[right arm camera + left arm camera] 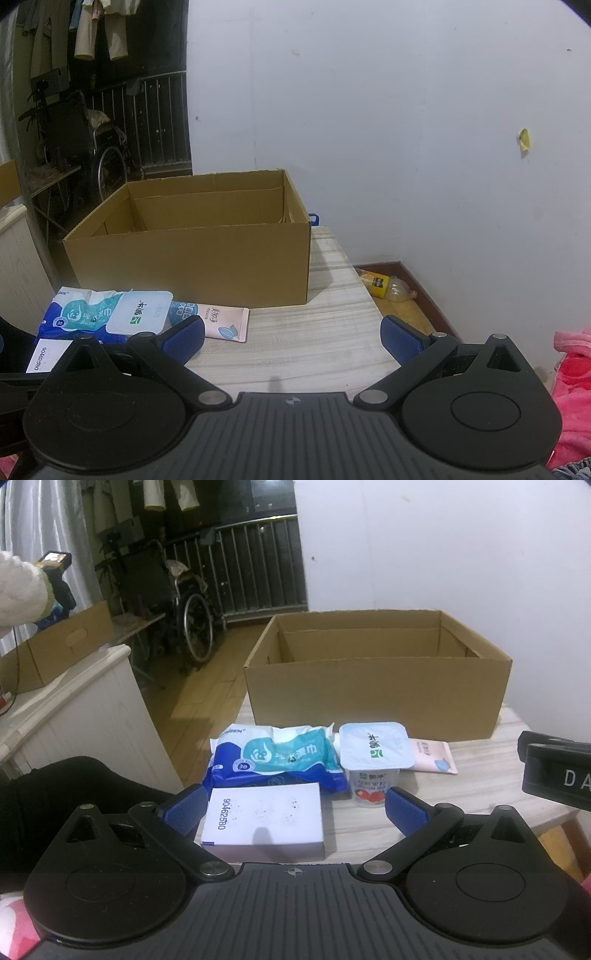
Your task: Organize objects
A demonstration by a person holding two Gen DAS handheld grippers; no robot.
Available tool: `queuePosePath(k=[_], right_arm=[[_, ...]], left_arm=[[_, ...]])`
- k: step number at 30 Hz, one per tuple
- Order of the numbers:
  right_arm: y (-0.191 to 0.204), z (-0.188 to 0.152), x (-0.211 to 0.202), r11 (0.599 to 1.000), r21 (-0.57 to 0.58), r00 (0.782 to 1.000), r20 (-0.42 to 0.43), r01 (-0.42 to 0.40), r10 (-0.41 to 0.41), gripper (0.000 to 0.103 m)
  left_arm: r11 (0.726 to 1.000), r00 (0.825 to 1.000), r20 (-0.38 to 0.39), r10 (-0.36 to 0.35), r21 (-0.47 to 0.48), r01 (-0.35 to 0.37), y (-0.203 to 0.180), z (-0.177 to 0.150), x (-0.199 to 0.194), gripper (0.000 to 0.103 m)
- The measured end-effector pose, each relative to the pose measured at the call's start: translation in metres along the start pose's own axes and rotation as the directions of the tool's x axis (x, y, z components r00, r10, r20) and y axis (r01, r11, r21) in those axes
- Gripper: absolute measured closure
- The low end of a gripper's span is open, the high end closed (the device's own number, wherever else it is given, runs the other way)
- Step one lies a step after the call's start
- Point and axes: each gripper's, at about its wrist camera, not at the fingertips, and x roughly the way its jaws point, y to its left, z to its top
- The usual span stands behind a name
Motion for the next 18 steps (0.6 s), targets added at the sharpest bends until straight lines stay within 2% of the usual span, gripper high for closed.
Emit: queuePosePath(k=[18], right_arm=[[-0.0003, 0.0004, -0.0002, 1.0, 0.002, 1.0, -0.002, 0.0, 0.0, 0.0]], left_arm=[[1.0, 1.0, -0.007, 0.009, -0.002, -0.009, 0.0001, 0.0, 0.0003, 0.0]])
